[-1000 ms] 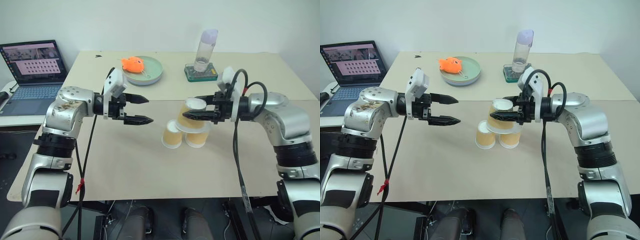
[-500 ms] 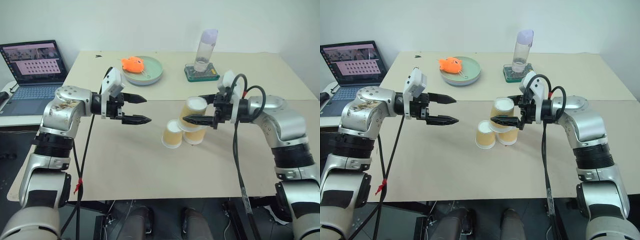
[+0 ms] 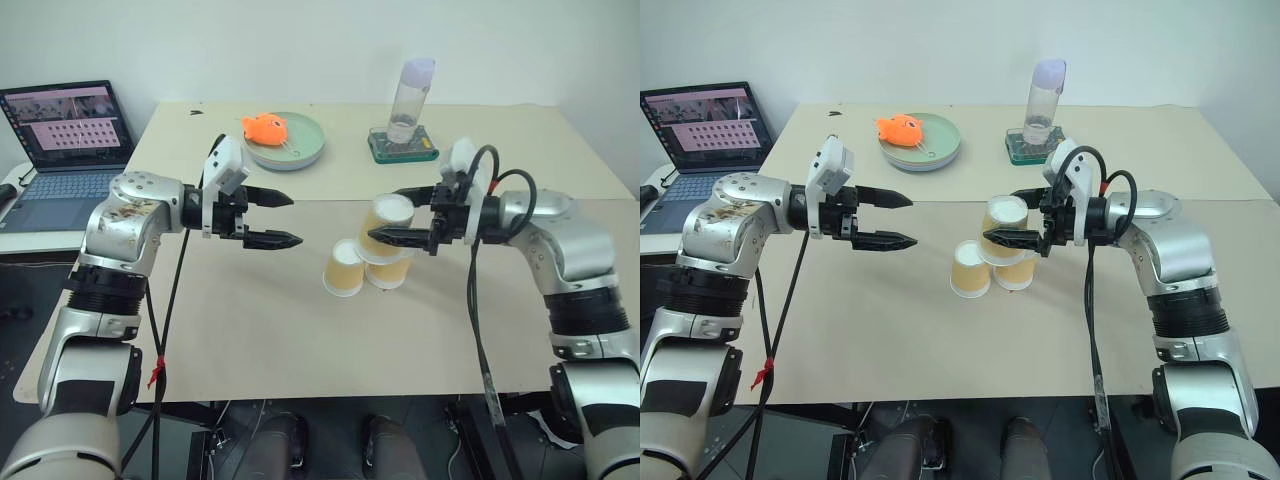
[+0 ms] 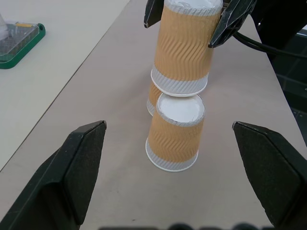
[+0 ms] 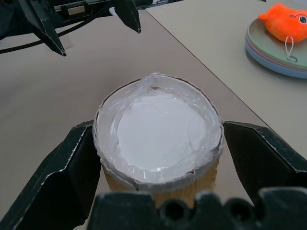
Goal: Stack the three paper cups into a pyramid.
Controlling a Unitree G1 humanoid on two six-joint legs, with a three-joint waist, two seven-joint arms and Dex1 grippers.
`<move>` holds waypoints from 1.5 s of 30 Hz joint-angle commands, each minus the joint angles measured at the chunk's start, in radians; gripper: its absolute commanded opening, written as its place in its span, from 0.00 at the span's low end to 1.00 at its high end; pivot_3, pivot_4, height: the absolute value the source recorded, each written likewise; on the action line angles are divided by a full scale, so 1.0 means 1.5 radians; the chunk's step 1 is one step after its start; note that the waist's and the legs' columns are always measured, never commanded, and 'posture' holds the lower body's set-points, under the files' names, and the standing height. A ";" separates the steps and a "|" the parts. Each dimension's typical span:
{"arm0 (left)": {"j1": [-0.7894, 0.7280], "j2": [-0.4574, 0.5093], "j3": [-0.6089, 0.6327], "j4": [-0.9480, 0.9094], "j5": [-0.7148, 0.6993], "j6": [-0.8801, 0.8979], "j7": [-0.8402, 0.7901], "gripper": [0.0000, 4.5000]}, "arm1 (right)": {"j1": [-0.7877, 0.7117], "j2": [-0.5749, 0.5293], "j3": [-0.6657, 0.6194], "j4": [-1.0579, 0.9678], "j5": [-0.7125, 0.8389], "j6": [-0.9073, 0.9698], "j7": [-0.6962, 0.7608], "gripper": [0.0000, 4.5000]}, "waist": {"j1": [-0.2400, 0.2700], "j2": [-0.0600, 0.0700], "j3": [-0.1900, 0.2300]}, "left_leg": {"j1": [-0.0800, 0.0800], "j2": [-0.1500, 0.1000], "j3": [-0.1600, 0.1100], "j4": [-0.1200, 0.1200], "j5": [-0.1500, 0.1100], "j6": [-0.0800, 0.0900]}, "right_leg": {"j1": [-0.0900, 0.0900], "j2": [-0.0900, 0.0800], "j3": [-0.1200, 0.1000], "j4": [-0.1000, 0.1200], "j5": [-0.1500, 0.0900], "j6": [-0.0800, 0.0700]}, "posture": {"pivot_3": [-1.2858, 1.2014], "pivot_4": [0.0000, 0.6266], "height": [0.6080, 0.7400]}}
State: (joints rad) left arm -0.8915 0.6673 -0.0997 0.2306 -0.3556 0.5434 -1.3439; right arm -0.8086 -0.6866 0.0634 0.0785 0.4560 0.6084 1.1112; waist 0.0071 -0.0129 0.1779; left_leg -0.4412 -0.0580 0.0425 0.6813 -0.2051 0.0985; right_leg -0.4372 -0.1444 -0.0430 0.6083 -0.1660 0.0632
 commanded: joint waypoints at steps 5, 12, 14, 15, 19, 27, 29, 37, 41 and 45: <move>-0.020 0.005 0.011 -0.006 -0.005 -0.009 -0.002 1.00 | -0.039 -0.019 -0.047 -0.089 0.047 0.044 -0.005 0.99 | 0.000 0.000 0.000 | 0.000 0.000 0.000 0.000 0.000 0.000 | 0.000 0.000 0.000 0.000 0.000 0.000 | 0.52 0.24 1.00; -0.014 -0.004 0.023 -0.009 -0.004 -0.017 0.025 1.00 | -0.088 -0.015 -0.132 -0.104 0.097 0.094 -0.086 0.99 | 0.002 0.000 0.000 | 0.000 0.000 0.000 0.000 0.000 0.000 | -0.001 -0.001 0.000 0.000 0.000 0.000 | 0.52 0.24 1.00; -0.003 -0.017 0.047 -0.020 -0.012 -0.007 0.071 1.00 | -0.104 -0.015 -0.184 -0.075 0.096 0.097 -0.152 0.99 | 0.003 0.000 0.000 | 0.000 0.000 0.000 0.000 0.000 0.000 | -0.001 -0.001 0.000 0.000 0.000 0.000 | 0.52 0.24 1.00; 0.007 -0.027 0.065 -0.031 -0.016 -0.001 0.108 1.00 | -0.103 -0.023 -0.207 -0.059 0.074 0.085 -0.195 0.99 | 0.004 0.000 0.000 | 0.000 0.000 0.000 0.000 0.000 0.000 | -0.001 -0.001 0.000 0.000 0.000 0.000 | 0.52 0.24 1.00; 0.074 -0.093 0.159 -0.115 -0.014 0.029 0.316 1.00 | -0.037 -0.079 -0.289 -0.055 -0.019 0.067 -0.347 0.99 | 0.009 0.000 0.000 | 0.000 -0.001 0.000 -0.001 -0.001 -0.002 | -0.001 -0.002 0.000 0.000 0.000 0.000 | 0.52 0.24 1.00; 0.207 -0.211 0.313 -0.236 0.022 0.021 0.648 1.00 | 0.167 -0.083 -0.292 -0.144 -0.110 0.078 -0.468 0.99 | 0.001 -0.001 -0.001 | -0.001 0.000 0.001 -0.001 0.000 -0.002 | -0.001 -0.002 0.002 0.000 0.000 0.000 | 0.52 0.24 1.00; 0.240 -0.242 0.344 -0.252 0.046 -0.016 0.731 1.00 | 0.223 -0.057 -0.263 -0.149 -0.137 0.056 -0.488 0.99 | 0.000 -0.001 -0.001 | 0.001 0.000 0.001 -0.001 0.000 -0.001 | 0.000 -0.001 0.002 0.000 0.000 0.000 | 0.52 0.24 1.00; 0.360 -0.271 0.367 -0.214 0.106 -0.144 0.842 1.00 | 0.286 0.122 -0.276 -0.049 -0.136 -0.089 -0.541 0.99 | 0.009 -0.002 -0.002 | 0.002 -0.001 0.002 -0.001 0.000 -0.003 | 0.000 -0.001 0.002 0.001 0.001 -0.001 | 0.52 0.24 1.00; 0.382 -0.258 0.379 -0.205 0.110 -0.180 0.852 1.00 | 0.283 0.130 -0.271 -0.015 -0.140 -0.123 -0.541 0.99 | 0.010 -0.003 -0.002 | 0.002 -0.001 0.002 -0.001 -0.002 -0.005 | 0.000 -0.001 0.001 0.000 0.001 -0.001 | 0.52 0.24 1.00; 0.377 -0.246 0.382 -0.235 0.079 -0.183 0.838 1.00 | 0.253 0.112 -0.267 -0.033 -0.138 -0.128 -0.533 0.99 | 0.005 -0.003 -0.002 | 0.002 0.000 0.002 -0.001 -0.002 -0.005 | 0.000 -0.001 0.002 0.001 0.001 -0.001 | 0.52 0.24 1.00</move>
State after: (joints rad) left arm -0.3114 0.2750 0.4660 -0.0649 -0.2100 0.2991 -0.0740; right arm -0.3853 -0.4887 -0.3246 0.0722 0.2419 0.4545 0.3068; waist 0.0140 -0.0169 0.1745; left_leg -0.4378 -0.0587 0.0452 0.6800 -0.2077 0.0904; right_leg -0.4366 -0.1460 -0.0406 0.6096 -0.1648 0.0612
